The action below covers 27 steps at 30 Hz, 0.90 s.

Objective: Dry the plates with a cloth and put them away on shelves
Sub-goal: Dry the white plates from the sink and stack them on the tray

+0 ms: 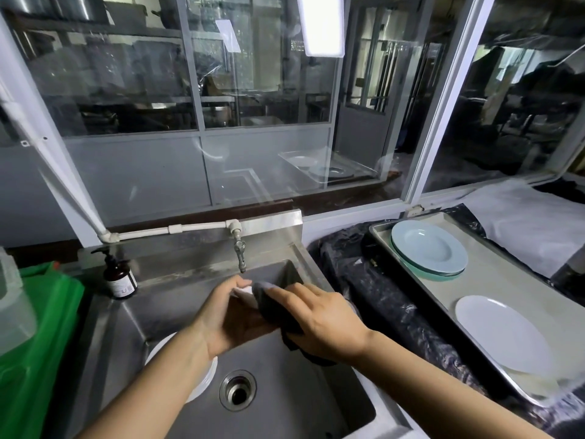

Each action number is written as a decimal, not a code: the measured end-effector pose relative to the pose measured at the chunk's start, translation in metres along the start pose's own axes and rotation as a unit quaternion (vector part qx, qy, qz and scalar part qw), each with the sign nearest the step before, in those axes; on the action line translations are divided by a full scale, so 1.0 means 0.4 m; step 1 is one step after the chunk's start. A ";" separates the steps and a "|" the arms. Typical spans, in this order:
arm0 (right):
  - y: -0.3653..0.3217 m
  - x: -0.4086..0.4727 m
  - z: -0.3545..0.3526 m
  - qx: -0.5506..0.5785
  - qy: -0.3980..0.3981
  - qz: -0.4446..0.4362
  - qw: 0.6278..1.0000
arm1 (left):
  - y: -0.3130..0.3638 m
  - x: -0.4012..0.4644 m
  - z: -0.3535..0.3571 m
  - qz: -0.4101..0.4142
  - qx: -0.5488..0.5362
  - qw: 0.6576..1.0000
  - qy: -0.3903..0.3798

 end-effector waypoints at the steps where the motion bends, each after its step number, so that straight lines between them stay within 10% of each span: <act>1: 0.013 -0.005 0.003 0.030 -0.011 0.033 0.999 | -0.001 -0.004 -0.005 0.015 0.013 1.000 0.012; 11: 0.057 -0.015 0.060 0.334 -0.151 0.128 0.921 | -0.007 -0.040 0.004 0.083 0.057 0.994 -0.035; 19: 0.043 0.089 0.079 0.301 -0.144 0.099 0.937 | -0.029 -0.059 0.020 0.042 0.123 0.989 -0.068; 27: 0.159 0.066 0.130 0.175 -0.183 0.283 0.925 | -0.057 -0.064 0.021 0.047 0.108 0.991 -0.067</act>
Point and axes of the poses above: each hand's wrist, its own x-axis towards the middle knuckle, its own z-axis out of the palm, y = z × x, the point moved 5 cm from there along x, towards the middle knuckle, and after that the axes turned 8 degrees about -x, right-handed, at the moved point
